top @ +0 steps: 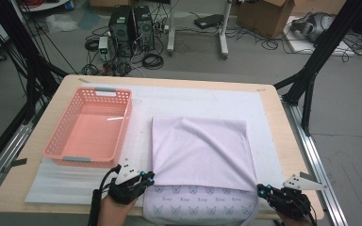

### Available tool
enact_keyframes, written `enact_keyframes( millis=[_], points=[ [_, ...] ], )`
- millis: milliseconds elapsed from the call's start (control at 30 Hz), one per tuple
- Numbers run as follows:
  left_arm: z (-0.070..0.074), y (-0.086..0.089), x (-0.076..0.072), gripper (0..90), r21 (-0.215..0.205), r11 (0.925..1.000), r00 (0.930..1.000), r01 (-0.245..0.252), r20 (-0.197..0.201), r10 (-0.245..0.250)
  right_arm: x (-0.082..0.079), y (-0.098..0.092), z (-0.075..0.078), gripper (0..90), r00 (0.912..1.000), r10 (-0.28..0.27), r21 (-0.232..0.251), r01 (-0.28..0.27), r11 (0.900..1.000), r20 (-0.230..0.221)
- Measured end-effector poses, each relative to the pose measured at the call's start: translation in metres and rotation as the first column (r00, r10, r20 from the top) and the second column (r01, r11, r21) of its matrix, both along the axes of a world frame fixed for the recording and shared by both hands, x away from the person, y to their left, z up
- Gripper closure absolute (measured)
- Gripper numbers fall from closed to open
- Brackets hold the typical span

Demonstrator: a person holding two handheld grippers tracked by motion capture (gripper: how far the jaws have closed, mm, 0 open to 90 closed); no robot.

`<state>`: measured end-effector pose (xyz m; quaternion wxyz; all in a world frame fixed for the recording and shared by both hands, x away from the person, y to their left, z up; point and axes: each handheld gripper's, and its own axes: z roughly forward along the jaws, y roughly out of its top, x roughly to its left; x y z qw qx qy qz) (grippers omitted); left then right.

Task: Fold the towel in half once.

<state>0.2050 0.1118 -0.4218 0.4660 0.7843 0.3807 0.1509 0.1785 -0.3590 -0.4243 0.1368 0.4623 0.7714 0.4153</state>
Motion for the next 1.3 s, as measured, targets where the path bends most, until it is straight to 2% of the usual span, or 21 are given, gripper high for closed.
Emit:
enact_keyframes(
  millis=[233, 367, 433, 467, 500, 567, 633, 700, 733, 867, 967, 1033, 1067, 1100, 1167, 1233, 1300],
  points=[
    [0.000, 0.012, -0.026, 85.7, -0.007, 0.9989, 0.9987, 0.046, -0.022, -0.046, -0.022, 0.000, 0.008, 85.8, 0.9997, 0.022, 0.021, -0.022, 1.000, -0.014],
    [0.000, 0.022, -0.041, 85.5, -0.014, 0.9978, 0.9972, 0.064, -0.038, -0.065, -0.038, 0.000, 0.009, 85.7, 0.9985, 0.038, 0.028, -0.037, 0.999, -0.039],
    [-0.001, 0.024, -0.044, 84.6, -0.018, 0.9970, 0.9967, 0.075, -0.029, -0.075, -0.044, 0.001, 0.009, 85.6, 0.9975, 0.045, 0.026, -0.043, 0.999, -0.054],
    [-0.002, 0.023, -0.043, 82.9, -0.023, 0.9967, 0.9969, 0.078, -0.011, -0.078, -0.045, 0.001, 0.009, 84.8, 0.9974, 0.045, 0.022, -0.044, 0.999, -0.057],
    [-0.001, 0.021, -0.040, 76.6, -0.023, 0.9972, 0.9974, 0.072, 0.005, -0.072, -0.045, 0.002, 0.009, 80.9, 0.9979, 0.042, 0.013, -0.041, 0.999, -0.050],
    [0.001, 0.016, -0.029, 58.1, -0.035, 0.9976, 0.9982, 0.059, 0.015, -0.059, -0.039, 0.003, 0.010, 68.9, 0.9992, 0.009, 0.009, -0.009, 1.000, -0.040],
    [0.004, 0.011, -0.018, 51.8, -0.043, 0.9981, 0.9985, 0.046, 0.033, -0.044, -0.030, 0.003, 0.012, 65.7, 0.9997, -0.013, 0.009, 0.013, 1.000, -0.020],
    [0.007, 0.004, 0.000, 48.6, -0.059, 0.9980, 0.9990, 0.024, 0.038, -0.022, -0.017, 0.004, 0.014, 65.7, 0.9994, -0.033, -0.010, 0.033, 0.999, 0.007],
    [0.008, 0.000, 0.008, 48.2, -0.069, 0.9974, 0.9991, 0.017, 0.040, -0.015, -0.010, 0.005, 0.014, 66.0, 0.9986, -0.049, -0.020, 0.050, 0.999, 0.020],
    [0.006, -0.010, 0.038, 48.1, -0.052, 0.9984, 0.9992, -0.021, 0.034, 0.023, 0.030, 0.007, 0.009, 70.1, 0.9939, -0.107, -0.035, 0.108, 0.994, 0.030],
    [0.002, -0.013, 0.058, 47.6, -0.047, 0.9976, 0.9982, -0.051, 0.027, 0.053, 0.061, 0.010, -0.004, 70.8, 0.9884, -0.152, -0.059, 0.152, 0.987, 0.012],
    [-0.001, -0.014, 0.069, 47.2, -0.044, 0.9962, 0.9969, -0.076, 0.018, 0.076, 0.077, 0.013, -0.014, 72.3, 0.9837, -0.179, -0.072, 0.177, 0.982, -0.016],
    [-0.003, -0.015, 0.074, 46.9, -0.043, 0.9956, 0.9964, -0.083, 0.009, 0.084, 0.083, 0.015, -0.019, 74.2, 0.9832, -0.181, -0.068, 0.179, 0.982, -0.024],
    [-0.005, -0.015, 0.078, 46.8, -0.042, 0.9951, 0.9959, -0.090, 0.003, 0.090, 0.085, 0.016, -0.022, 77.2, 0.9838, -0.179, -0.055, 0.178, 0.982, -0.013],
    [-0.008, -0.016, 0.087, 46.7, -0.038, 0.9931, 0.9938, -0.111, -0.008, 0.111, 0.088, 0.019, -0.022, 86.4, 0.9875, -0.158, -0.061, 0.157, 0.986, -0.009],
    [-0.010, -0.016, 0.094, 46.3, -0.039, 0.9903, 0.9910, -0.133, -0.018, 0.133, 0.087, 0.023, -0.020, 89.5, 0.9899, -0.141, -0.112, 0.141, 0.984, 0.008],
    [-0.011, -0.015, 0.099, 46.2, -0.043, 0.9873, 0.9882, -0.153, -0.018, 0.152, 0.086, 0.020, -0.018, 90.0, 0.9878, -0.156, -0.131, 0.155, 0.979, 0.004]
  ],
)
